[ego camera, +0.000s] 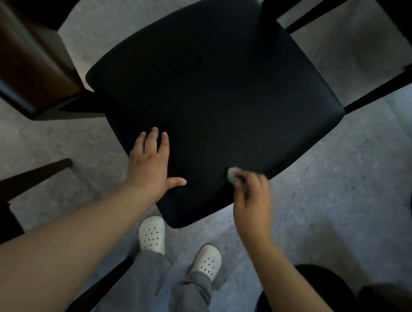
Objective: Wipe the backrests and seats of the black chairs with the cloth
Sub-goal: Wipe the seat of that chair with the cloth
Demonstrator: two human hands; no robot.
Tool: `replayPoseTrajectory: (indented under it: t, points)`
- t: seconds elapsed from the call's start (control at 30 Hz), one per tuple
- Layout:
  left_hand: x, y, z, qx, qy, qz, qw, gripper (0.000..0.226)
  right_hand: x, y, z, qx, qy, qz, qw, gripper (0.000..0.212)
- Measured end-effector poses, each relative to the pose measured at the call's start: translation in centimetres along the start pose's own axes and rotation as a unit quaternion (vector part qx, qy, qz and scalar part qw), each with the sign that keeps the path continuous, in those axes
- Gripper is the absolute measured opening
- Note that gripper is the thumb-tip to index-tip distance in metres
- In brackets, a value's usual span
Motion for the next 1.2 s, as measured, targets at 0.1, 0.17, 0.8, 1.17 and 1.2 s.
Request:
replayPoseTrajectory:
  t: [0.1, 0.17, 0.8, 1.17, 1.2]
  points:
    - [0.1, 0.0, 0.0, -0.004, 0.000, 0.000, 1.000, 0.117, -0.6, -0.8, 1.5, 0.018, -0.053, 0.071, 0.996, 0.015]
    - [0.1, 0.1, 0.1, -0.010, 0.000, -0.001, 1.000, 0.117, 2.8, -1.9, 2.9, -0.002, -0.086, 0.052, 0.995, 0.018]
    - [0.3, 0.8, 0.6, -0.023, 0.011, -0.008, 1.000, 0.116, 7.8, -2.5, 3.7, -0.056, -0.202, 0.197, 0.958, 0.011]
    - [0.2, 1.2, 0.9, -0.038, 0.025, -0.008, 0.999, 0.117, 25.7, 6.3, 15.3, -0.080, -0.155, 0.153, 0.973, 0.045]
    - [0.2, 1.3, 0.9, -0.048, 0.028, -0.019, 0.998, 0.118, 25.6, 6.8, 15.4, -0.112, -0.176, 0.168, 0.963, 0.043]
Point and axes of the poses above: each hand's wrist, its own x-axis towards the middle knuckle, its own y-axis out of the palm, z = x × y, the point moved 2 cm from there along x, towards the middle knuckle, and after that the axes turned 1 degree about x, right-handed, at the moved point
